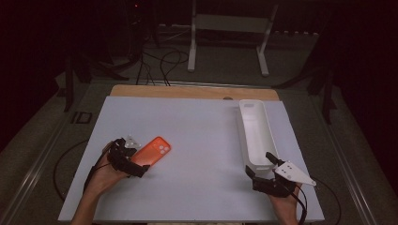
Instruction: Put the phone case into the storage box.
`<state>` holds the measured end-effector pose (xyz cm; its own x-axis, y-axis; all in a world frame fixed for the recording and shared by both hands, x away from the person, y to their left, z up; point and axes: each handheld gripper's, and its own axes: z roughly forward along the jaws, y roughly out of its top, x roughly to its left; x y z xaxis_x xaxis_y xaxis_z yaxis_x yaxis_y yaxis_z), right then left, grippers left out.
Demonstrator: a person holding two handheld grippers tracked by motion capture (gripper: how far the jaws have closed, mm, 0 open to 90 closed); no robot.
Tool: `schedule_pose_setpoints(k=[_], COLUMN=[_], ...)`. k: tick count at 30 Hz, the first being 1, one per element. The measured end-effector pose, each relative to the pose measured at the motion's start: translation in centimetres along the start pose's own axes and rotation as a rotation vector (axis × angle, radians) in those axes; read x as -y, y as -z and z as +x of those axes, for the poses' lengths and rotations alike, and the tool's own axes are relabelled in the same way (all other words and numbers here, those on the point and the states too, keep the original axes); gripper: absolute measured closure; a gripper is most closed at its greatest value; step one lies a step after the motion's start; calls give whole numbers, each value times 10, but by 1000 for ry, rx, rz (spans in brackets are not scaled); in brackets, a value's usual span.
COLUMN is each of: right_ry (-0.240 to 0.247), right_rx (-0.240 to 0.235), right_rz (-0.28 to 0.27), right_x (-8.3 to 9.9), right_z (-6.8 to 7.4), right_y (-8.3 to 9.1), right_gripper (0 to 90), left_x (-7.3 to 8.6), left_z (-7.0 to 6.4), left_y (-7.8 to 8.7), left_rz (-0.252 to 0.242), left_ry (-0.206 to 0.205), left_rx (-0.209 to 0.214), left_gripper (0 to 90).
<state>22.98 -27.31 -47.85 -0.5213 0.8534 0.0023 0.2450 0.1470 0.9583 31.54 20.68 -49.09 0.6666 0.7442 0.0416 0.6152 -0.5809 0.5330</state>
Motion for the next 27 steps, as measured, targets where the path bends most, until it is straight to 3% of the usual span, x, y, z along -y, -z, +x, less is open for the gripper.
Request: schedule_pose_setpoints(k=[27], right_ry=[1], right_rx=[2], right_rz=[-3], right_x=[0], right_z=[-1], right_y=[0], right_gripper=[92], left_x=[-1], left_z=[3], left_y=[-11], left_rz=[77], left_ry=[-21], left_rx=[7], left_gripper=[1])
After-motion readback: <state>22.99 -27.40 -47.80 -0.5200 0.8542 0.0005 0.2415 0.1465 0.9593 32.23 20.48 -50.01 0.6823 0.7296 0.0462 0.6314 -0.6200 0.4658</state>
